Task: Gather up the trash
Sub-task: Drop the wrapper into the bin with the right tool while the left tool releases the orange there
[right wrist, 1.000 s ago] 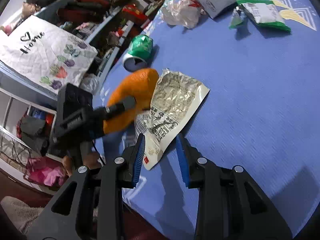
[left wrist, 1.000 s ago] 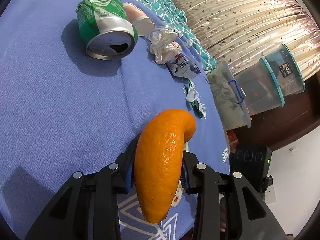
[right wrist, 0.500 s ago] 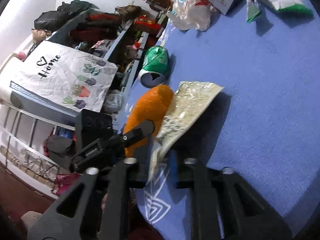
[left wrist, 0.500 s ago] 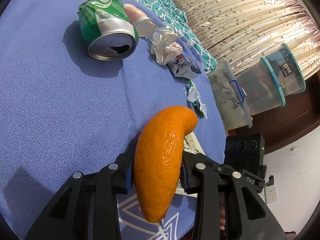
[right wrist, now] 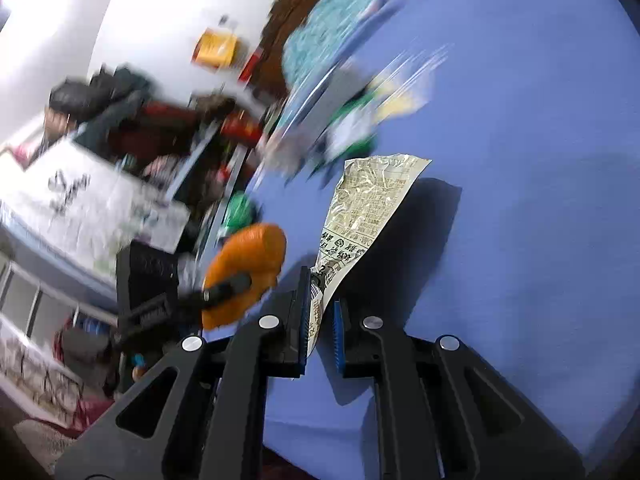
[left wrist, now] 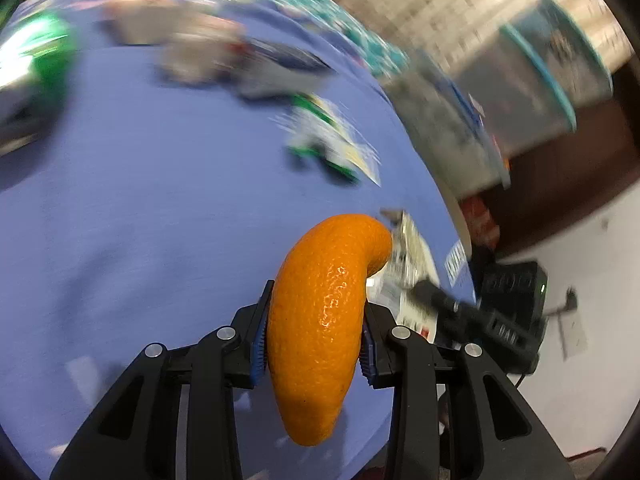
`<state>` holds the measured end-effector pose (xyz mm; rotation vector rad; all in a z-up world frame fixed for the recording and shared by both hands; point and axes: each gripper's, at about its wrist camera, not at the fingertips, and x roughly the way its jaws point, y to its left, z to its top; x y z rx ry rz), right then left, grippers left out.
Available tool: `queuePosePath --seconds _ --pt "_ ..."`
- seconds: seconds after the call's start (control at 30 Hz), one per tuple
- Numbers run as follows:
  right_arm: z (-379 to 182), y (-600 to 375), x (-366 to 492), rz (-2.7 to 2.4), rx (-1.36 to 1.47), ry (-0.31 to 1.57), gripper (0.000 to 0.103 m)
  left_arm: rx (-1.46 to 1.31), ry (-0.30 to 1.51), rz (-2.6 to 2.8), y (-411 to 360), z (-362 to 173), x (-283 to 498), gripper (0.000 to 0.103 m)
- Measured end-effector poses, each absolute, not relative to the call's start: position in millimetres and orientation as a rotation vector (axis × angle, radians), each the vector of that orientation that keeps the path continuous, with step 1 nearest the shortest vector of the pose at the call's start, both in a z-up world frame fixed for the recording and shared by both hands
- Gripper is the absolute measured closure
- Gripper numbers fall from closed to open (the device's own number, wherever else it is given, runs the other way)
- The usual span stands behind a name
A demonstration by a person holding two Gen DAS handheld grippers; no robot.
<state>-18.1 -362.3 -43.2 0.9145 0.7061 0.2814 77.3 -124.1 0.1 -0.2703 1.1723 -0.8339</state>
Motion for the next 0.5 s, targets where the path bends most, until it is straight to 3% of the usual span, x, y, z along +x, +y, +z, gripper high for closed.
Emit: queuePosePath --seconds 0.5 --pt "-27.2 -554.4 -81.3 -0.082 0.967 0.52 0.091 -0.032 1.239 -1.068 -370.1 -0.4 95.4 0.069"
